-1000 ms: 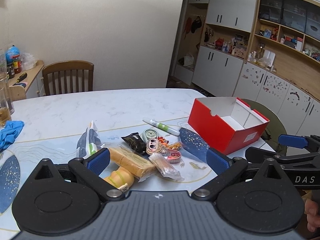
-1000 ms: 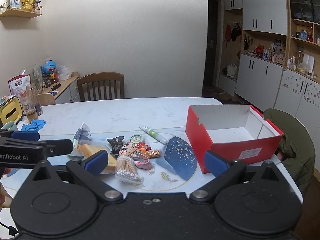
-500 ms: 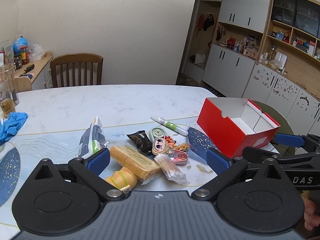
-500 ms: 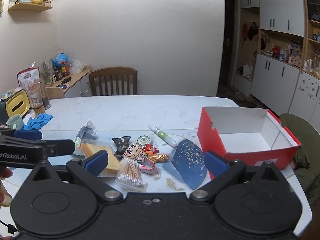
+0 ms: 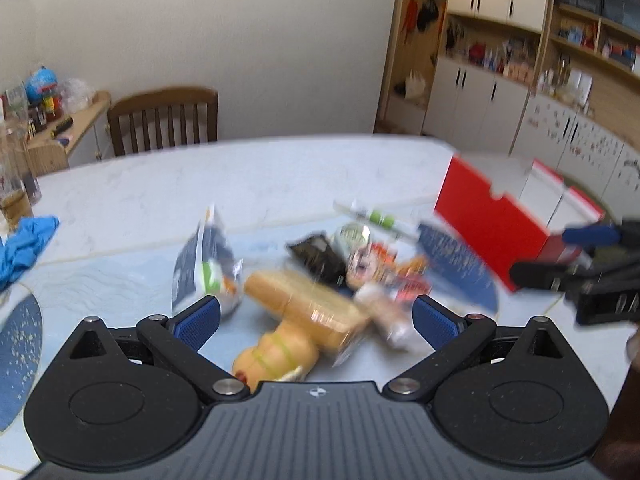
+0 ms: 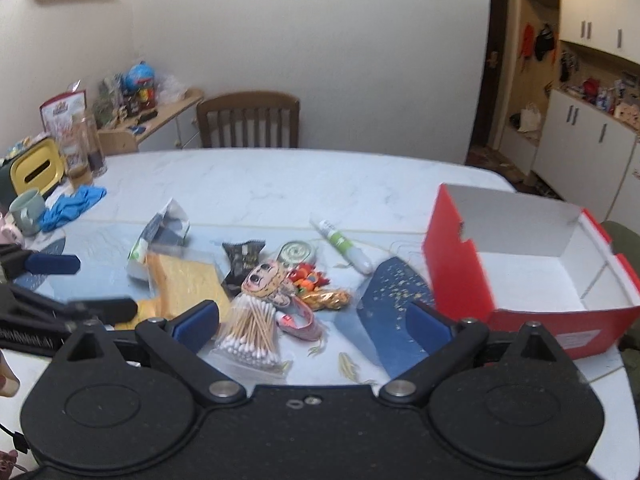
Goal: Organize objects
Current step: 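Grasp the yellow sausage-bun toy with left gripper while right gripper grasps cotton swab bag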
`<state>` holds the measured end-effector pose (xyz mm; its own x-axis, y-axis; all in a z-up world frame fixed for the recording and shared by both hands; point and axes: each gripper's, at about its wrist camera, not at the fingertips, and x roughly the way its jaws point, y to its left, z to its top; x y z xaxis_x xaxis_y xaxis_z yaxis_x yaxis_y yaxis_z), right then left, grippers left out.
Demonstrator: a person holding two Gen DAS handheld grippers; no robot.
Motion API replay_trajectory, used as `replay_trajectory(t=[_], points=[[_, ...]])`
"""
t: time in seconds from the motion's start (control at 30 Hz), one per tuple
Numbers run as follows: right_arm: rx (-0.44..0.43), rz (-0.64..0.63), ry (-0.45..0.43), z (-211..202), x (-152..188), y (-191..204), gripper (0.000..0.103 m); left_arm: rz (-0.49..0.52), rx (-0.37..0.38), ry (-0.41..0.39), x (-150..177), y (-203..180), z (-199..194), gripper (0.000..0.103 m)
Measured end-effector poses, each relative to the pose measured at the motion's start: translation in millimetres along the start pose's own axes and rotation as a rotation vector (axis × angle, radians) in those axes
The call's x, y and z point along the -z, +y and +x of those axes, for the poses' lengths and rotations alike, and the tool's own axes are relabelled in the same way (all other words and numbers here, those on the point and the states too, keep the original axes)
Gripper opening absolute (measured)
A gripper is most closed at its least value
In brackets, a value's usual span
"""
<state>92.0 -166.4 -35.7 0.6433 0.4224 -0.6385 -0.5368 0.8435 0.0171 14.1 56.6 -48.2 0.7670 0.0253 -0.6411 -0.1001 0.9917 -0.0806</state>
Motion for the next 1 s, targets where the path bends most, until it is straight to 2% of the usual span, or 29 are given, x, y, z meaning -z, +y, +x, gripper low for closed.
replay_trajectory(t=[0.27, 0.4, 0.63, 0.8, 0.87, 1.0], points=[[-0.087, 0.044, 0.134, 53, 6, -1, 0.099, 0.106, -0.029, 0.089, 21, 9, 39, 0.103], [-0.092, 0.024, 0.185, 73, 9, 3, 0.096, 0.129, -0.014, 0.133, 23, 16, 54, 0.102], [-0.151, 0.014, 0.246, 100, 13, 11, 0.093, 0.147, -0.004, 0.179, 27, 20, 76, 0.101], [-0.201, 0.007, 0.269, 113, 13, 18, 0.088, 0.165, 0.0, 0.194, 28, 20, 84, 0.088], [-0.209, 0.003, 0.279, 118, 14, 21, 0.087, 0.164, 0.007, 0.201, 28, 20, 85, 0.073], [-0.198, 0.014, 0.302, 126, 15, 20, 0.076, 0.167, -0.005, 0.195, 29, 20, 84, 0.067]])
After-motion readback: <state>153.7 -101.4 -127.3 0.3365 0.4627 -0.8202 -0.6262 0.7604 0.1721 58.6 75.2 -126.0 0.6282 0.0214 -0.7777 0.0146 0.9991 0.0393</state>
